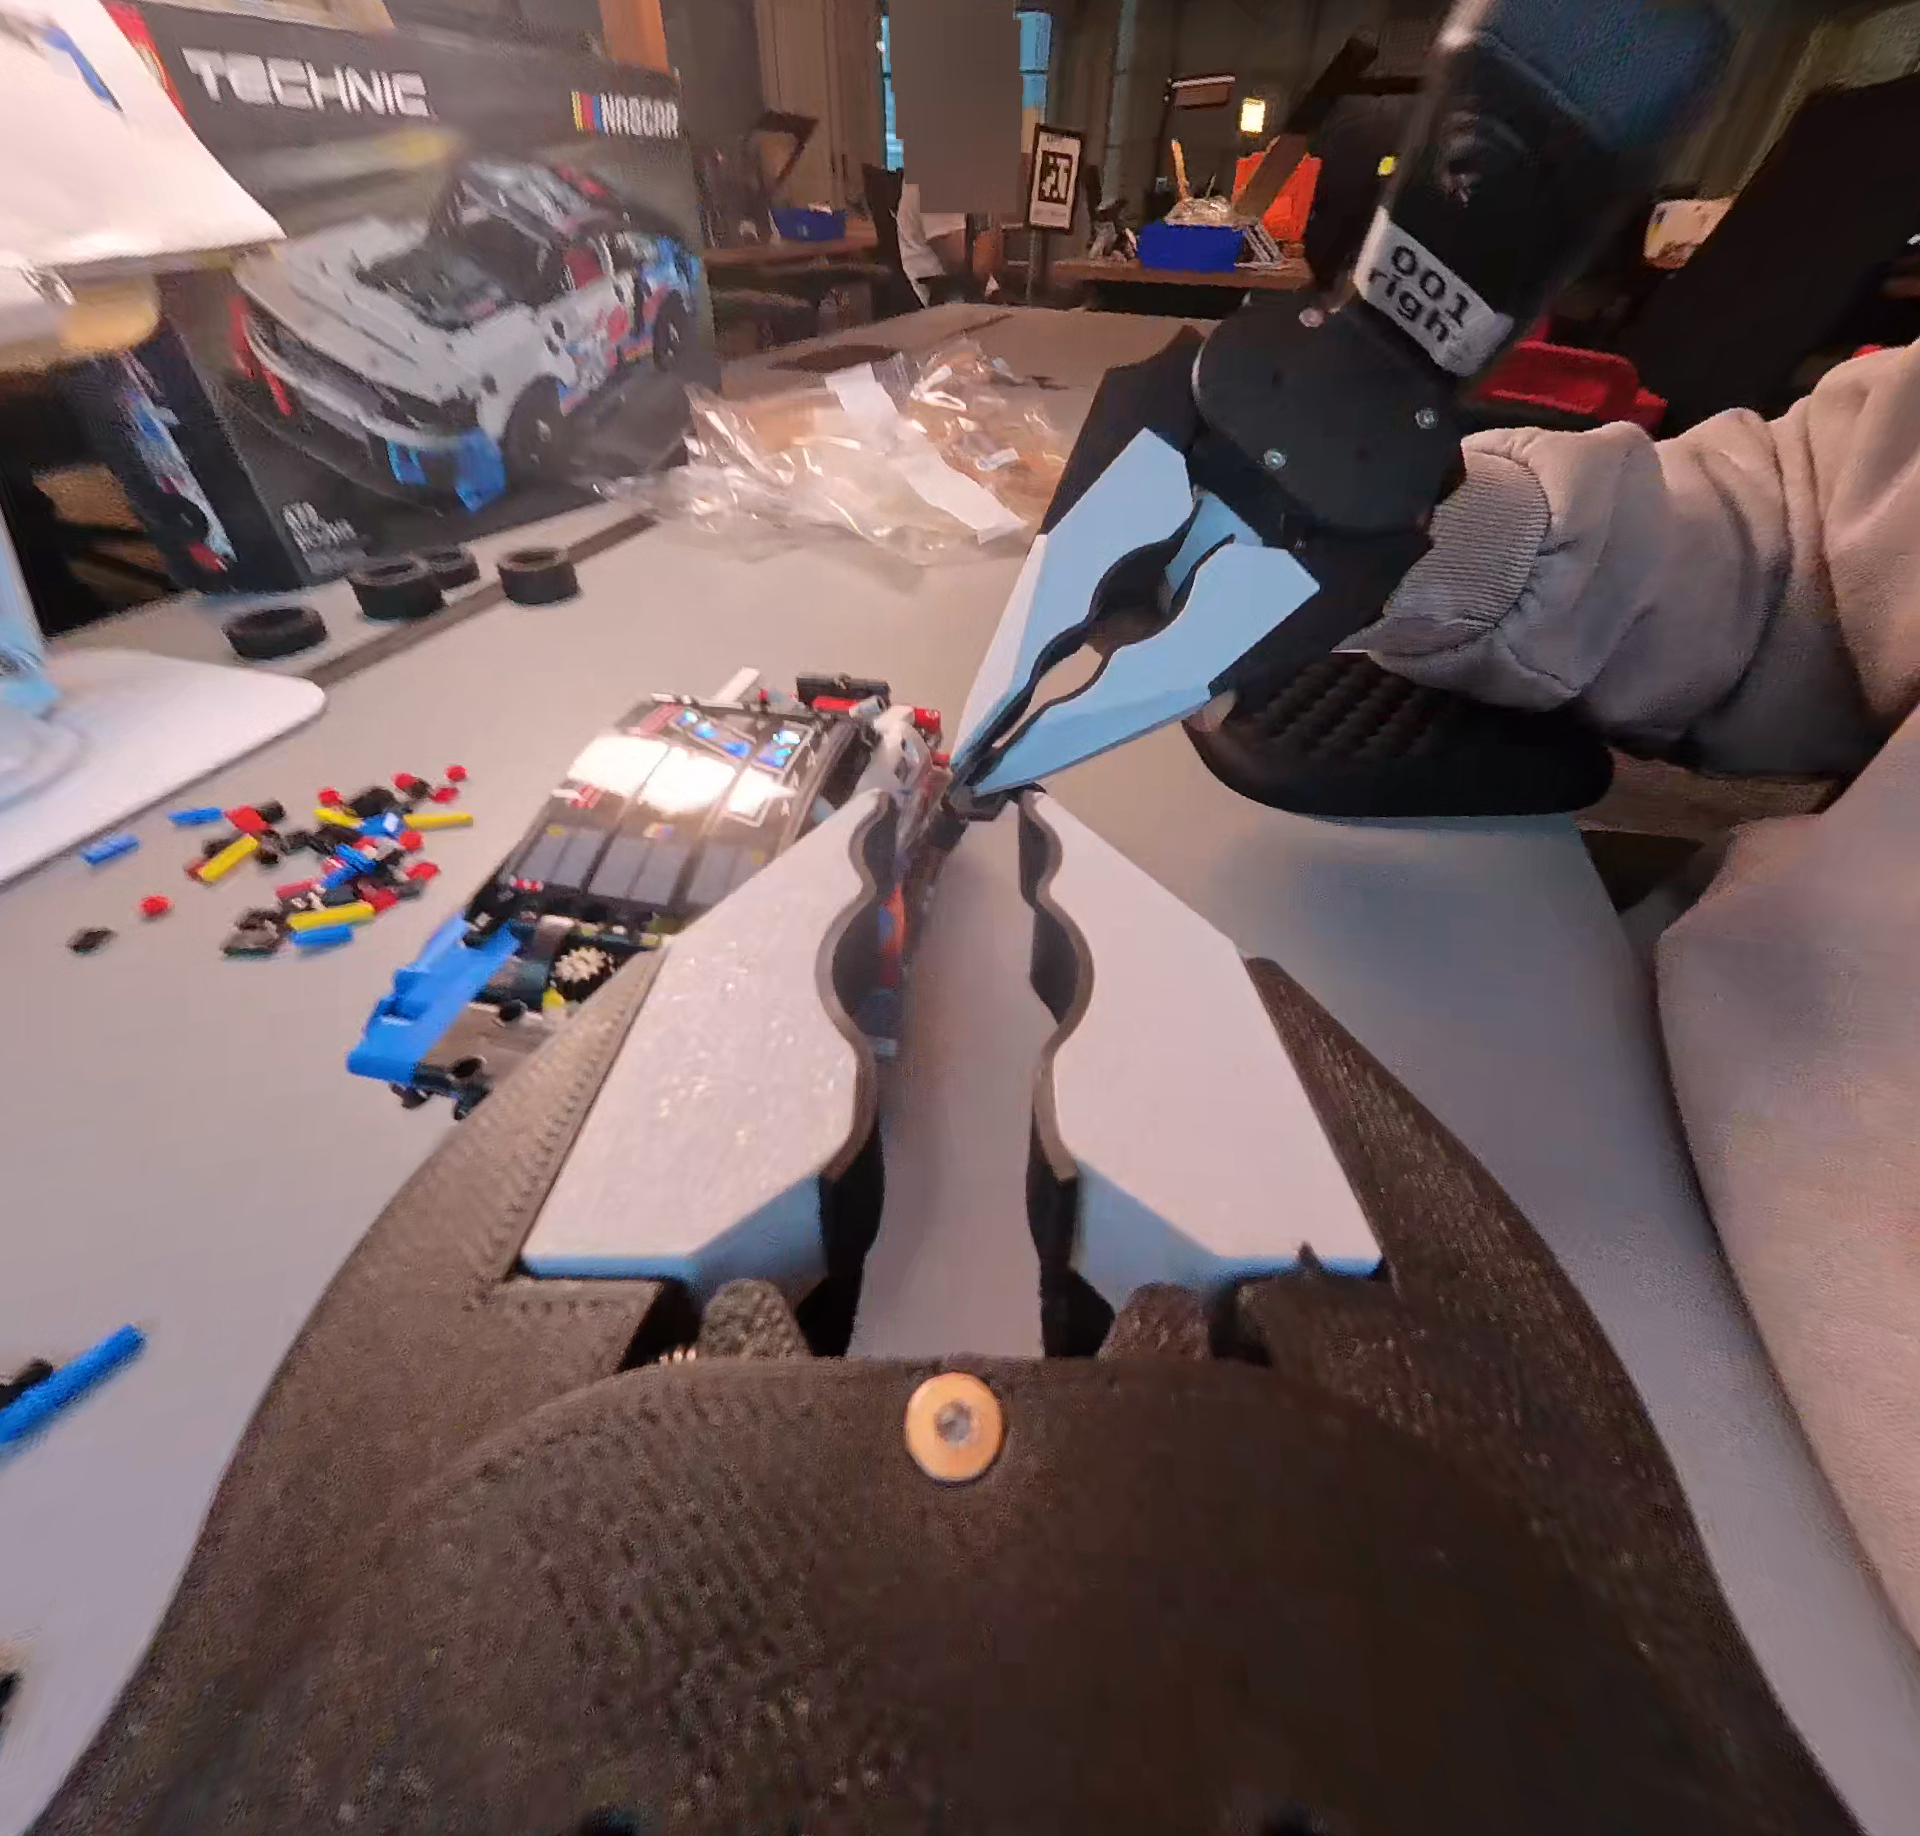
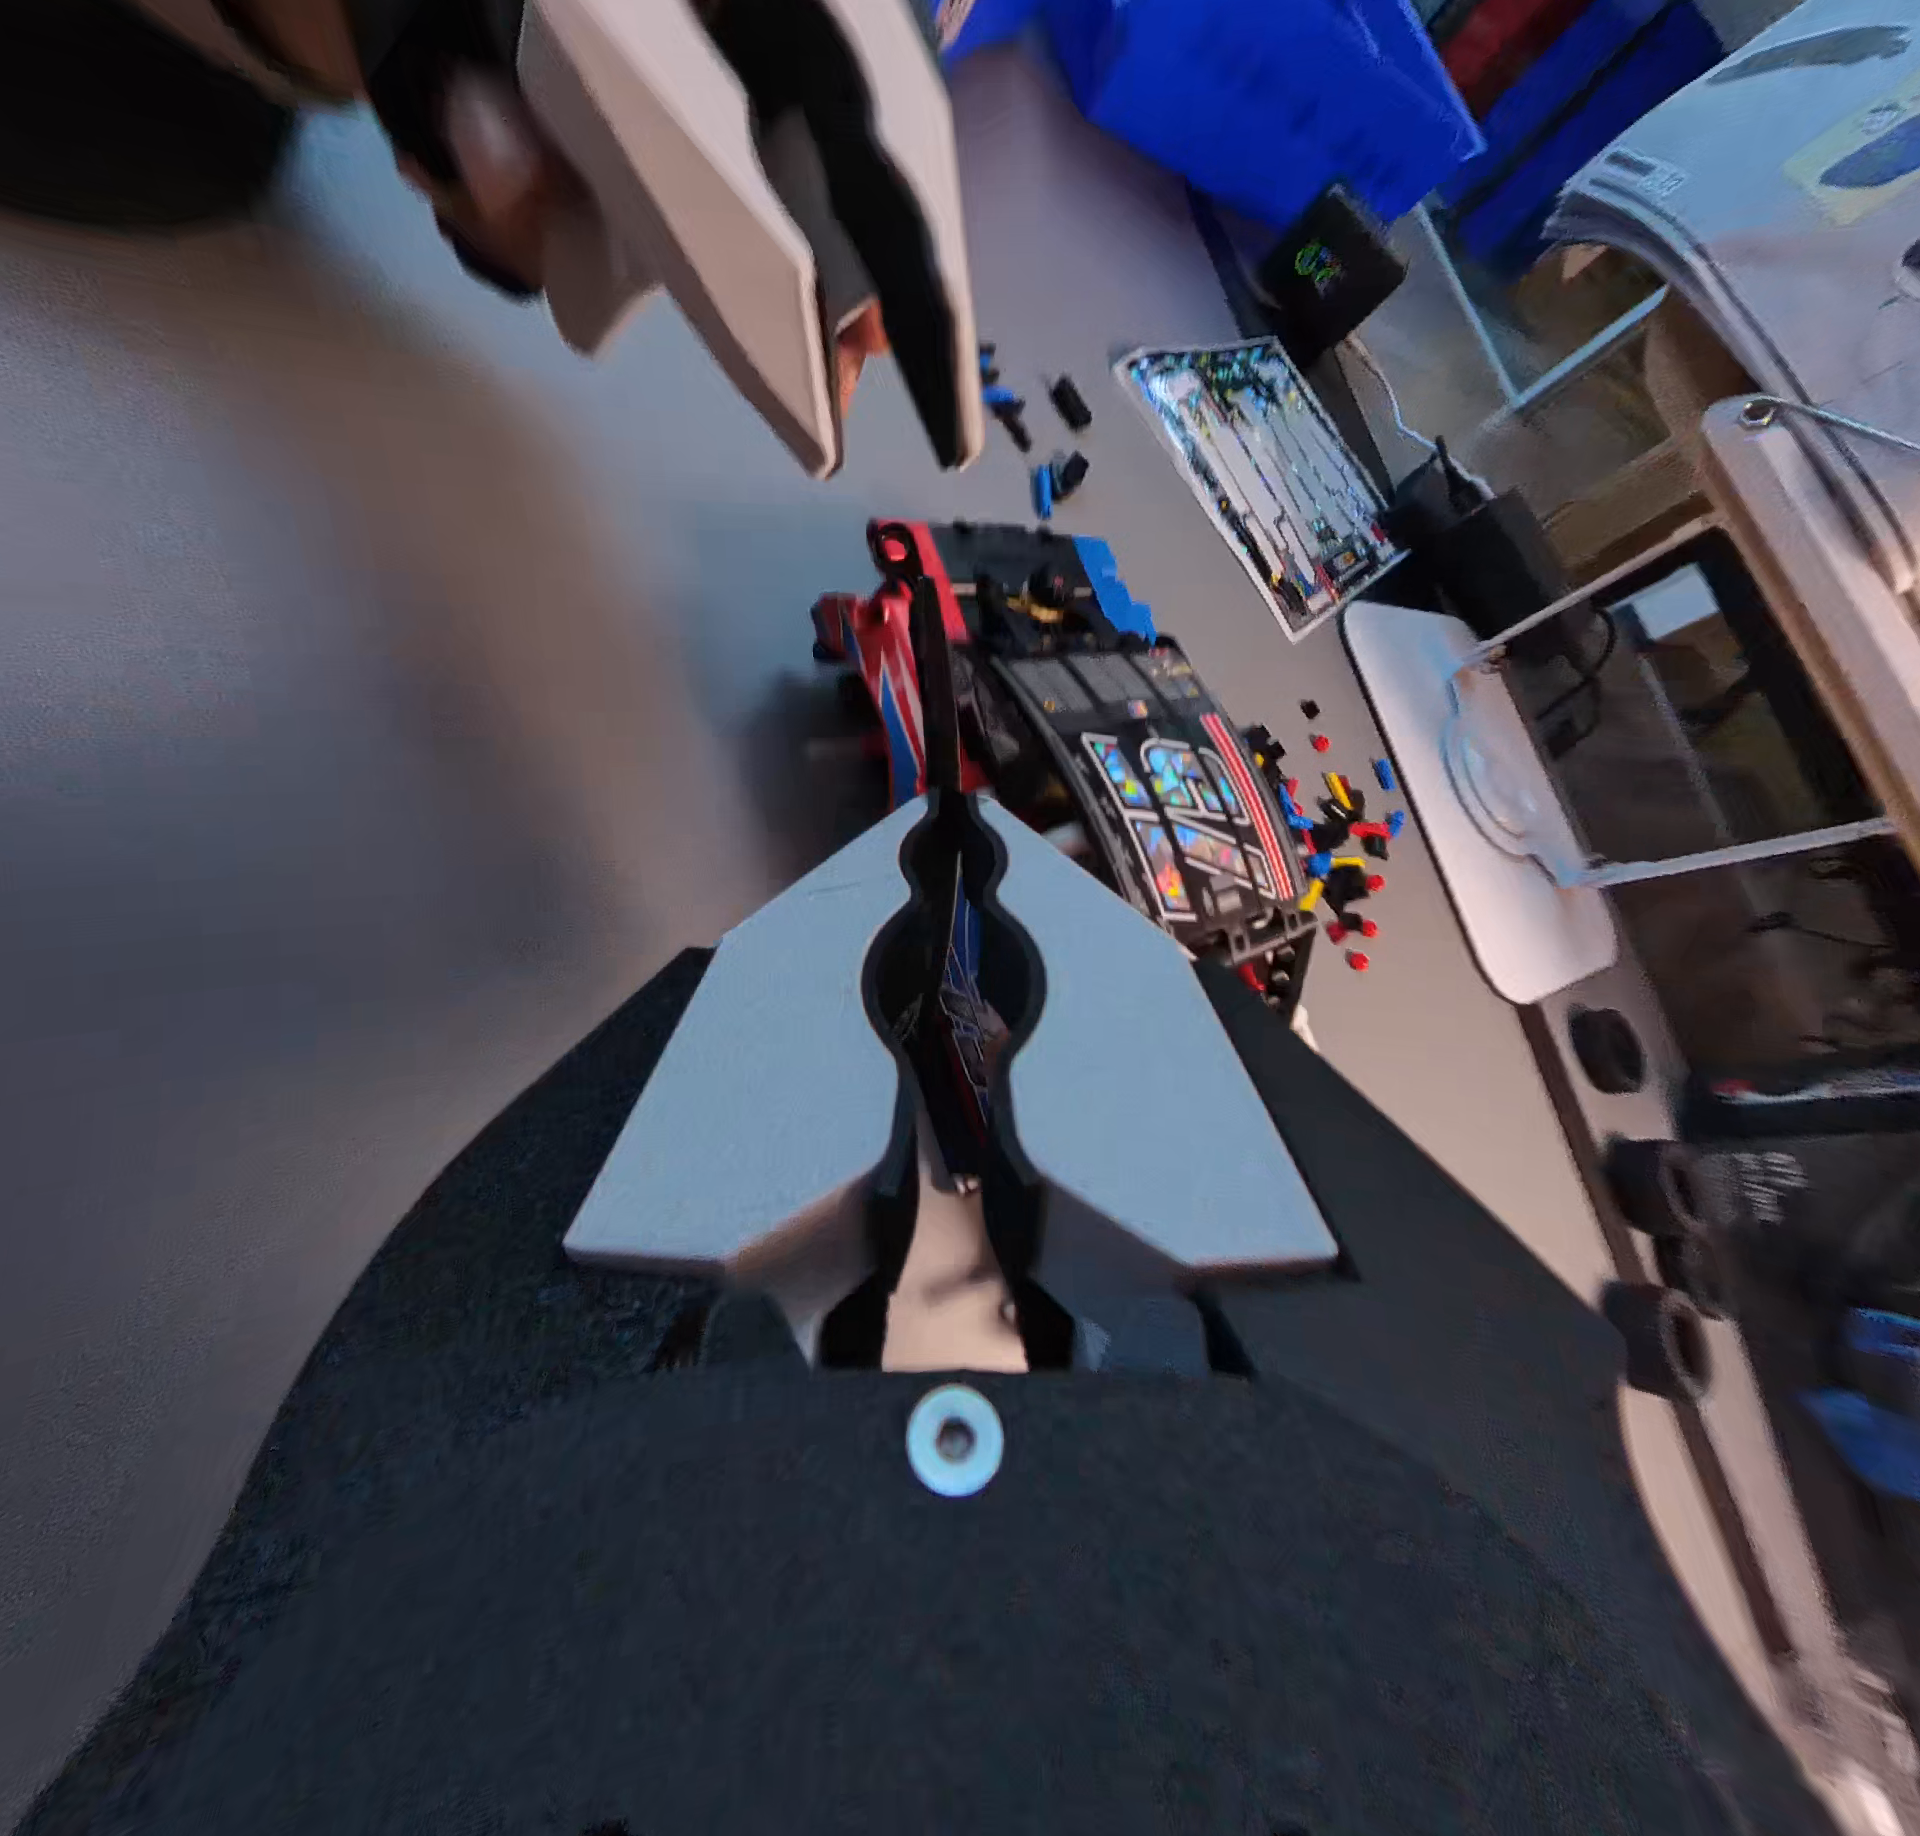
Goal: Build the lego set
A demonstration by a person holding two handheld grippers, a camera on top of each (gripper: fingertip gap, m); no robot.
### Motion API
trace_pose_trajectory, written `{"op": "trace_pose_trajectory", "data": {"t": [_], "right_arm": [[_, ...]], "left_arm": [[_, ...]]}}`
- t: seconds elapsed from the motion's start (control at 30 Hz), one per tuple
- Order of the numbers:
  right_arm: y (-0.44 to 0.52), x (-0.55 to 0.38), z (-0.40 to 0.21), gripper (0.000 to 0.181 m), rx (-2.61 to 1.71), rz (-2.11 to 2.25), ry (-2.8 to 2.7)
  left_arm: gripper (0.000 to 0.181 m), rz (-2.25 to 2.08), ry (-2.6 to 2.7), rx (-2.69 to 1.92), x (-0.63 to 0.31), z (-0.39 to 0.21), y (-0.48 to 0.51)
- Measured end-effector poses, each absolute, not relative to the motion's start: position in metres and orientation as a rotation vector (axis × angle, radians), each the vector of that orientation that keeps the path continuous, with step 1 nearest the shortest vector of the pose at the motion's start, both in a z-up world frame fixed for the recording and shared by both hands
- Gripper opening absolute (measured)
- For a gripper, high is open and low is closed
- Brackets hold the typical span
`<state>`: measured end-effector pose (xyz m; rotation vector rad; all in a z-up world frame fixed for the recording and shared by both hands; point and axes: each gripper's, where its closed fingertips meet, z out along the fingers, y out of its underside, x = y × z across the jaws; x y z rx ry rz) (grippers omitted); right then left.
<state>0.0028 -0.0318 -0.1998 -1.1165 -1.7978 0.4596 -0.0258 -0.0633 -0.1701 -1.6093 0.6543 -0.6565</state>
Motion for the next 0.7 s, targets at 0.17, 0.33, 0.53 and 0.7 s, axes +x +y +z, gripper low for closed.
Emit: {"op": "trace_pose_trajectory", "data": {"t": [0.17,0.33,0.53,0.7], "right_arm": [[-0.023,0.016,-0.248,0.0,-1.003,0.149,-1.982],[-0.031,0.014,-0.261,0.0,-0.966,0.177,-2.076],[-0.066,0.014,-0.263,0.0,-1.052,0.498,-2.39],[-0.07,-0.002,-0.268,0.0,-1.067,0.555,-2.458]], "left_arm": [[0.03,-0.673,0.698,-1.738,-0.024,-0.205,-0.056],[0.033,-0.67,0.77,-1.803,-0.017,-0.223,-0.061],[0.036,-0.673,0.875,-1.865,-0.008,-0.237,-0.071],[0.036,-0.59,0.973,-2.006,-0.006,-0.263,-0.078]]}}
